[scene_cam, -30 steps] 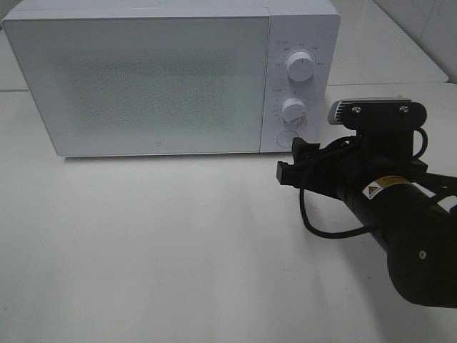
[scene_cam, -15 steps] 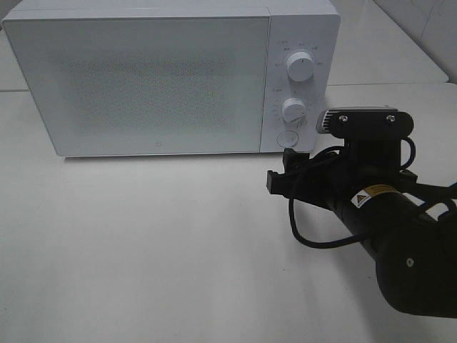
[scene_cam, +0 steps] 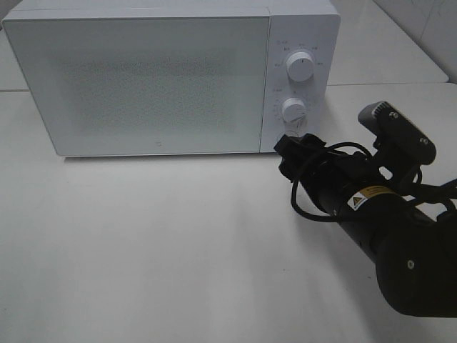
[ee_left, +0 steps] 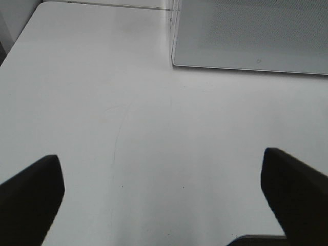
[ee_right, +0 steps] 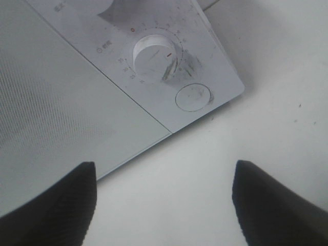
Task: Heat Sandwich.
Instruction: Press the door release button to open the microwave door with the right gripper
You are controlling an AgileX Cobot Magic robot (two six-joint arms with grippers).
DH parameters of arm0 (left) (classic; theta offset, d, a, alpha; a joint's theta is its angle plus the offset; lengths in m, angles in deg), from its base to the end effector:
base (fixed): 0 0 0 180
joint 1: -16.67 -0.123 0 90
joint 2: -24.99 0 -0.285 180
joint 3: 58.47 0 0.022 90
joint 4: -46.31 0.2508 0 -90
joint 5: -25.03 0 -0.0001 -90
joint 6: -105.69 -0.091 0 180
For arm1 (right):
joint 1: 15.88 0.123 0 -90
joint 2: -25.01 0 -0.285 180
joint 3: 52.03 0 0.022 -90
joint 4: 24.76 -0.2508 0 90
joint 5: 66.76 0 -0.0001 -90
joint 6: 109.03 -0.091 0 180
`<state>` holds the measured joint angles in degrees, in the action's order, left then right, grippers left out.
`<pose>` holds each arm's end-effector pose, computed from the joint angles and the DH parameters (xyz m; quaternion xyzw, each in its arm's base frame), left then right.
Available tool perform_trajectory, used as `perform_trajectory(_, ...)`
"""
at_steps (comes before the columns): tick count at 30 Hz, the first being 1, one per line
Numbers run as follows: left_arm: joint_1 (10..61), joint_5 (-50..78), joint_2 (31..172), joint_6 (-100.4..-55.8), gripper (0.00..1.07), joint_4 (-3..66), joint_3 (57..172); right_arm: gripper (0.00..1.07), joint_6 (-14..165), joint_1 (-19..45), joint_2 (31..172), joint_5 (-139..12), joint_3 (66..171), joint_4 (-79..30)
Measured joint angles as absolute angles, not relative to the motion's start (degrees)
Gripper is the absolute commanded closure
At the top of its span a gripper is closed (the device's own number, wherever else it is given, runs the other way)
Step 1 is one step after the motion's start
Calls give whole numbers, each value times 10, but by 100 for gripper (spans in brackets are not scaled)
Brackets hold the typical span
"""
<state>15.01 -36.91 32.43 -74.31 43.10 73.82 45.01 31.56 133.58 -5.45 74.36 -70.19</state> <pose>-0.0083 -0.0047 0.2798 -0.0107 0.8527 -0.0204 0.5220 0.2144 0.1495 0.1366 0.2199 0.7655 0.2364 0.5566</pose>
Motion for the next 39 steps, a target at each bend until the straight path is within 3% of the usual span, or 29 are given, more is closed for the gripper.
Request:
perform_trajectory(3, 150, -369, 324, -743, 8, 431, 738, 43, 301, 316, 1336, -55, 744, -697)
perform_trajectory(10, 150, -369, 324, -743, 8, 431, 738, 58, 140, 316, 1336, -56, 744, -697)
perform_trajectory(14, 150, -369, 324, -743, 8, 431, 738, 78, 46, 316, 1336, -73, 744, -697)
perform_trajectory(15, 150, -369, 324, -743, 8, 431, 738, 78, 46, 316, 1336, -73, 744, -697)
perform_trajectory(17, 150, -369, 324, -743, 8, 431, 738, 91, 16, 316, 1336, -80, 744, -697)
perform_trajectory(22, 150, -369, 324, -743, 8, 431, 738, 107, -29, 316, 1336, -85, 744, -697)
perform_trajectory(39, 150, -369, 324, -743, 8, 431, 738, 107, -111, 316, 1385, -92, 785, -723)
